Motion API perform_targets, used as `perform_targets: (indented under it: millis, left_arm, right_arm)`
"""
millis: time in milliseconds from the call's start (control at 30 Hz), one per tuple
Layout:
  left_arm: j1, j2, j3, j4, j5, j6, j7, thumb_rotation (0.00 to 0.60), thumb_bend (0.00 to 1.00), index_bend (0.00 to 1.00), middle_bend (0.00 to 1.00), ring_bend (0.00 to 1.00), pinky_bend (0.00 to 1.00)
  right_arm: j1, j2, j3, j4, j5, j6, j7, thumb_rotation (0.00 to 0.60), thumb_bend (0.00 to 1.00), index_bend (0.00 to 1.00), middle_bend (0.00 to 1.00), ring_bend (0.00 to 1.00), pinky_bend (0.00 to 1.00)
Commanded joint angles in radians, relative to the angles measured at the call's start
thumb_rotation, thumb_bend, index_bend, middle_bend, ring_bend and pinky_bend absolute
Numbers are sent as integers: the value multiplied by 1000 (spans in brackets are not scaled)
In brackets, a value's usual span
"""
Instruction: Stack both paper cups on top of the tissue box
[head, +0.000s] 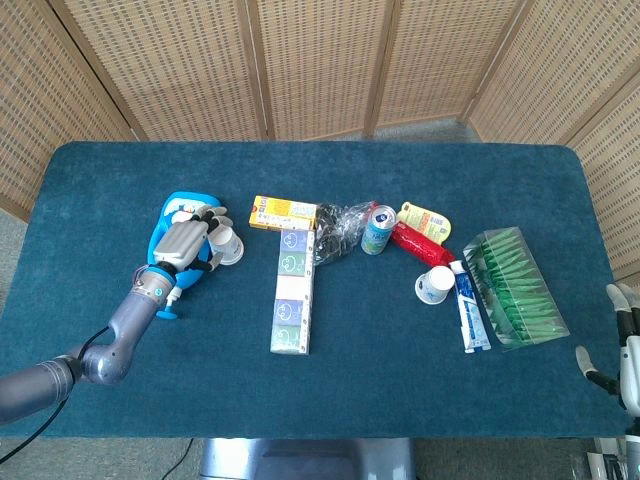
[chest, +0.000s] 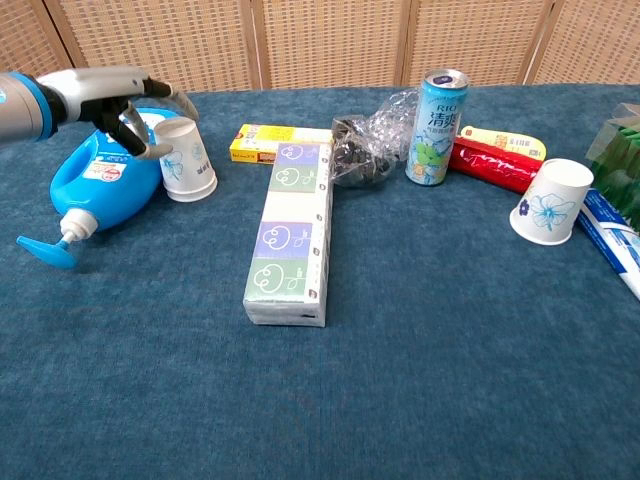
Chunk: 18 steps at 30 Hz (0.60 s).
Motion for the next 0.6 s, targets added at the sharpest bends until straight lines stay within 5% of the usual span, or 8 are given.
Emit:
perform_targets:
  millis: [33,600]
  left_arm:
    - [-14,13,30,-13,-41,-28,44,600,482,138,34,0,227]
    - [-53,-4,45,6,-102,-10,118,600,482,149,25,0,221]
  right_arm:
    - [2,-3,-1,3,-2,-4,4,600,351,0,0,0,66]
    - [-6,5,-3,11,-3,-2,35,600,352,0,0,0,66]
